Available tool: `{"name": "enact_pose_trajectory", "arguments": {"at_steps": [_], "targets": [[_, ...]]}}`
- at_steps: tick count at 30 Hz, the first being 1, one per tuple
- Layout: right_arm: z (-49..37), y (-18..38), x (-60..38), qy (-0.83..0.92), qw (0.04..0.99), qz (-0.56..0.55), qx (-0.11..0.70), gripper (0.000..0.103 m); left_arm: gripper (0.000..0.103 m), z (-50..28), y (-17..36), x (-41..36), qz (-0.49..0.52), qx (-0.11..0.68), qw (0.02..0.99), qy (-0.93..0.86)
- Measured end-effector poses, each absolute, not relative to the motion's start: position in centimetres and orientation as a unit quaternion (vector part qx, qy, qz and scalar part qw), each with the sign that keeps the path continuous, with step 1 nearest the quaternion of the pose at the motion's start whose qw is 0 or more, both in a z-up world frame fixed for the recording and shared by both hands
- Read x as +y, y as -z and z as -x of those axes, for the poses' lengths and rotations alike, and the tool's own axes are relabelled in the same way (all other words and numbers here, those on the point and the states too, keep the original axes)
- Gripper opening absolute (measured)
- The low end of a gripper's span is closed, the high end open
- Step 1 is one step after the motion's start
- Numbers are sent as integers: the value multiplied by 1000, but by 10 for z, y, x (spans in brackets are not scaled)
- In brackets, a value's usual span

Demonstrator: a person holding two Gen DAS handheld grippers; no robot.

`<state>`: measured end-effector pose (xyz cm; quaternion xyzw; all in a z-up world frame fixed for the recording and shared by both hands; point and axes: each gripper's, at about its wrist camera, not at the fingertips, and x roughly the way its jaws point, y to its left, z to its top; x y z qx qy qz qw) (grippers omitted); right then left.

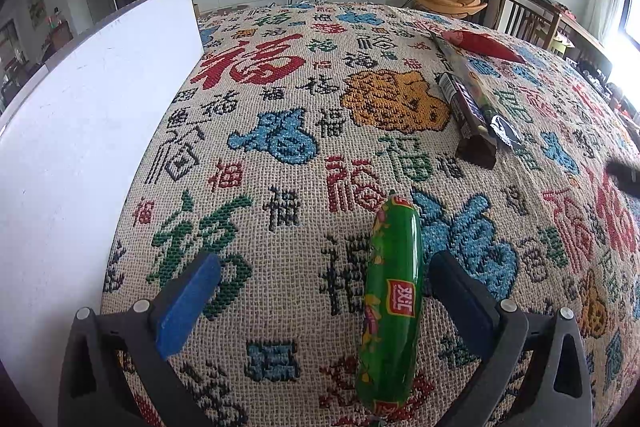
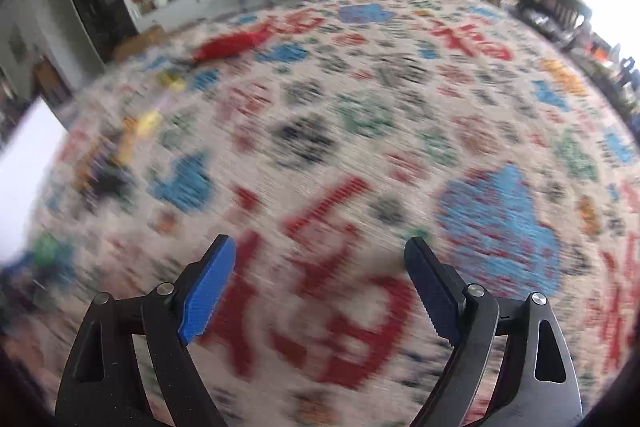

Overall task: Organize snacks
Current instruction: 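Lift the green sausage with the left tool, then grasp the Astavt candy pack with the right tool while the left tool holds the sausage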

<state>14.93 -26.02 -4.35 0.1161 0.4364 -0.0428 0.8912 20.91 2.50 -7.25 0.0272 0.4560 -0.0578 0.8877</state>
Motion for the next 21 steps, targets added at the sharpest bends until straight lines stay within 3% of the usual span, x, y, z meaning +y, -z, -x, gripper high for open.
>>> {"name": "enact_pose_trajectory", "arguments": {"at_steps": [6, 11, 13, 14, 15, 18, 21], "targets": [[-253, 27, -185, -77, 872, -180, 449, 86, 103, -209, 73, 25, -27, 456, 888, 58], [-323, 51, -137, -75, 840, -188, 504, 84, 103, -207, 73, 25, -27, 456, 888, 58], [-331, 50, -131, -43, 850, -172, 496, 67, 103, -207, 73, 25, -27, 456, 888, 58], [-332, 53, -132, -31, 847, -175, 500, 41, 103, -208, 73, 25, -27, 456, 888, 58], [-332, 54, -136, -17, 847, -179, 500, 29, 103, -209, 73, 25, -27, 456, 888, 58], [-332, 57, -148, -32, 837, -196, 509, 22, 103, -209, 73, 25, -26, 456, 887, 58], [-319, 52, -155, -46, 835, -180, 519, 22, 103, -209, 73, 24, -26, 456, 887, 58]]}}
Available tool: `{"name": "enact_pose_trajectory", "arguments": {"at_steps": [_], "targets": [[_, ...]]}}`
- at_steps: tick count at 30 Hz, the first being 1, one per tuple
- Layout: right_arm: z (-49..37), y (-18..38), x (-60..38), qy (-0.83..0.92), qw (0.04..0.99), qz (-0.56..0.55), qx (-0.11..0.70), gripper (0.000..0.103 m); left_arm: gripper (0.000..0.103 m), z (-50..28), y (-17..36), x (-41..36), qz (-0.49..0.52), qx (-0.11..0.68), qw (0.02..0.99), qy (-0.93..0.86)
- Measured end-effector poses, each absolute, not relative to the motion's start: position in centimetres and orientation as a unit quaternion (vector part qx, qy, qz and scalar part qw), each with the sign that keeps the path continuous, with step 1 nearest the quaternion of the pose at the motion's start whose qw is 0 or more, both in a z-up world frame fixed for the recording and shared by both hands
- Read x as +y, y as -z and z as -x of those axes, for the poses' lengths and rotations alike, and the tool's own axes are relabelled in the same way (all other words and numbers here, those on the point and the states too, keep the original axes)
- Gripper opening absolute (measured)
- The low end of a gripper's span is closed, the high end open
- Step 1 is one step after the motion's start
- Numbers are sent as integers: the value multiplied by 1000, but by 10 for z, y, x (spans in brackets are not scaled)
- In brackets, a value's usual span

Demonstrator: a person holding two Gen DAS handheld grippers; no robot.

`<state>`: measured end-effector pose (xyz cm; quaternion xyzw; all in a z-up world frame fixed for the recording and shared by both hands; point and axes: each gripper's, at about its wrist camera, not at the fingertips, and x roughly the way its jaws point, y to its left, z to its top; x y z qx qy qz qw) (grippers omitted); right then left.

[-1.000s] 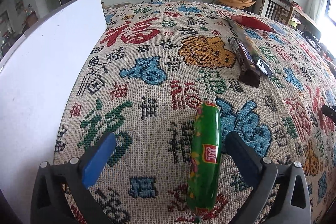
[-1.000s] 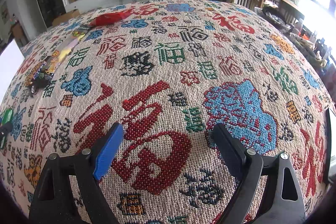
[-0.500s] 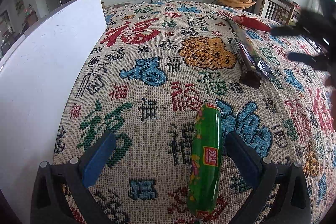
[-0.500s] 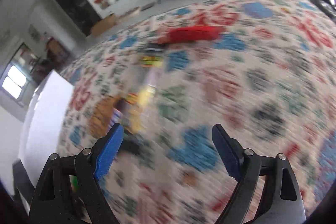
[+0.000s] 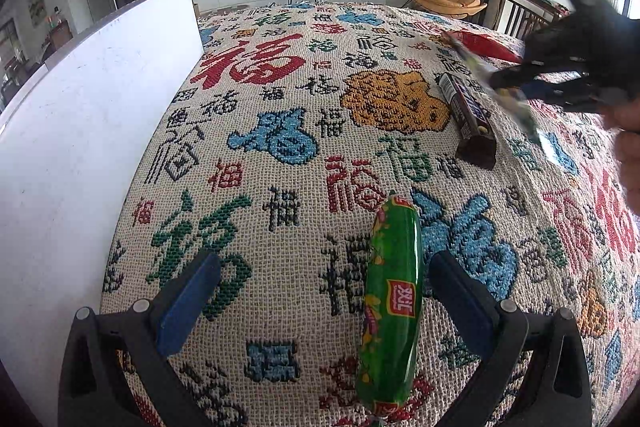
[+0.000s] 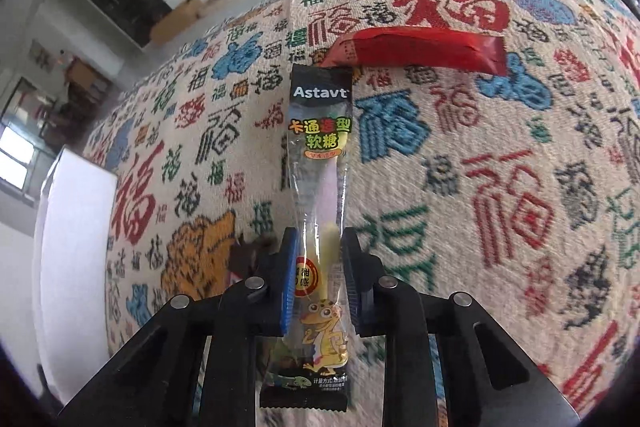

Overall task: Organize snacks
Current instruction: 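Grasp the Astavt candy pack with the right tool while the left tool holds the sausage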

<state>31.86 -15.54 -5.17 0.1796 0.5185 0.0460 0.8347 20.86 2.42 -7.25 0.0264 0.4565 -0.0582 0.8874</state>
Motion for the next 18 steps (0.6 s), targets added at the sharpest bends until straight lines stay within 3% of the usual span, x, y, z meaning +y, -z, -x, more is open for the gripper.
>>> {"name": "enact_pose_trajectory", "arguments": {"at_steps": [7, 12, 13, 17, 18], "targets": [[-243, 20, -172, -117, 827, -75, 545, 22, 103, -209, 73, 25, -26, 457, 887, 58], [-164, 38, -178, -76, 850, 33, 521, 25, 103, -209, 73, 25, -26, 457, 887, 58], [-153, 47, -177, -72, 856, 43, 510, 28, 103, -209, 73, 25, -26, 457, 887, 58], [-129, 62, -175, -24, 901, 67, 429, 66, 103, -208, 73, 25, -26, 457, 887, 58], [-127, 63, -178, -17, 904, 55, 424, 69, 103, -209, 73, 26, -26, 457, 887, 58]]}}
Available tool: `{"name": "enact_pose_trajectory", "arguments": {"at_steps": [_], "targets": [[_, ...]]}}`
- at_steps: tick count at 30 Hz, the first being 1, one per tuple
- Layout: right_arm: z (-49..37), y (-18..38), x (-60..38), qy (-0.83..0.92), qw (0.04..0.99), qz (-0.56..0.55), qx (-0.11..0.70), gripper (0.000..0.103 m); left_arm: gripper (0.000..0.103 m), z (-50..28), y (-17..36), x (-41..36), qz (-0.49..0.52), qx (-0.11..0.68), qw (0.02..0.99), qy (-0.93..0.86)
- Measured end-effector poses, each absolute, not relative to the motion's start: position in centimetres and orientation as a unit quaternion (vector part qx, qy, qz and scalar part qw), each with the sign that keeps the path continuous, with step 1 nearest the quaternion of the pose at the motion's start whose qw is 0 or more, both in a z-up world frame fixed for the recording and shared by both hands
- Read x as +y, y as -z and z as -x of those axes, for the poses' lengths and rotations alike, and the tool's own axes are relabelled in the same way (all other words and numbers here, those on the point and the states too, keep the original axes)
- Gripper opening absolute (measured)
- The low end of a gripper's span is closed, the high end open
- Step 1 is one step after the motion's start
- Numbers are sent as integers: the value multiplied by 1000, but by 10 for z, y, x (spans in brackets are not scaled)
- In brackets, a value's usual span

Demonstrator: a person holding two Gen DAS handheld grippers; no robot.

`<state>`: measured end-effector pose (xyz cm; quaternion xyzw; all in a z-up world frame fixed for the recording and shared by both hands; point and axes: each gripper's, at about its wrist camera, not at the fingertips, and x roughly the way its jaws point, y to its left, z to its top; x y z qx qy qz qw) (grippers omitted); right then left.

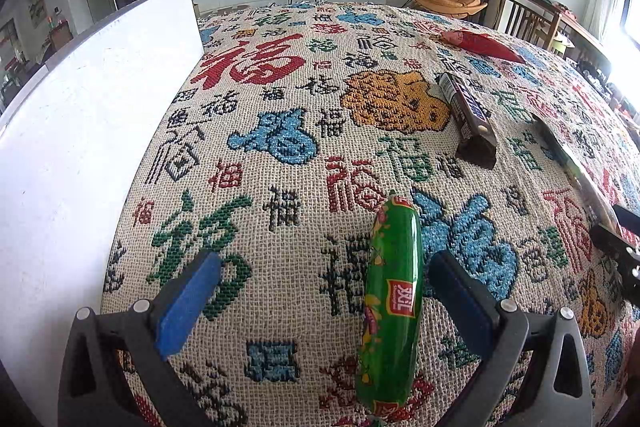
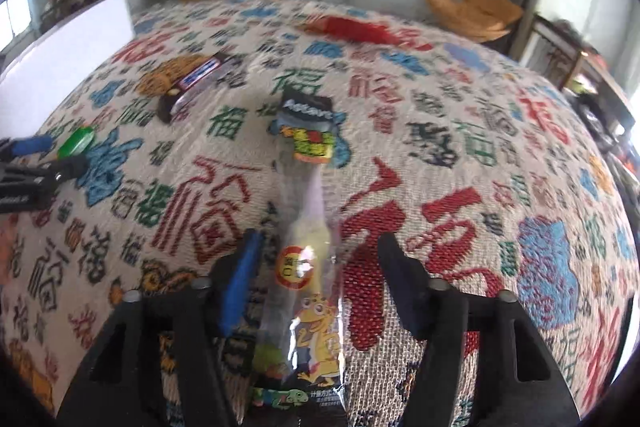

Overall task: Organize snacks
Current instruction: 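Grasp the Astavt candy pack with the right tool while the left tool holds the sausage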

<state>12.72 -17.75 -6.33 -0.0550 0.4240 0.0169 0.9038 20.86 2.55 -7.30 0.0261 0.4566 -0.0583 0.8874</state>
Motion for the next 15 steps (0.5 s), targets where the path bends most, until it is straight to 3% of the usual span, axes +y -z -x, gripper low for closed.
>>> {"name": "enact_pose_trajectory", "arguments": {"at_steps": [5, 15], "targets": [[-133, 64, -192, -17, 902, 5, 431, 78, 103, -208, 73, 25, -26, 457, 887, 58], [-133, 65, -188, -12, 902, 13, 432, 80, 103, -208, 73, 25, -26, 457, 887, 58]]}}
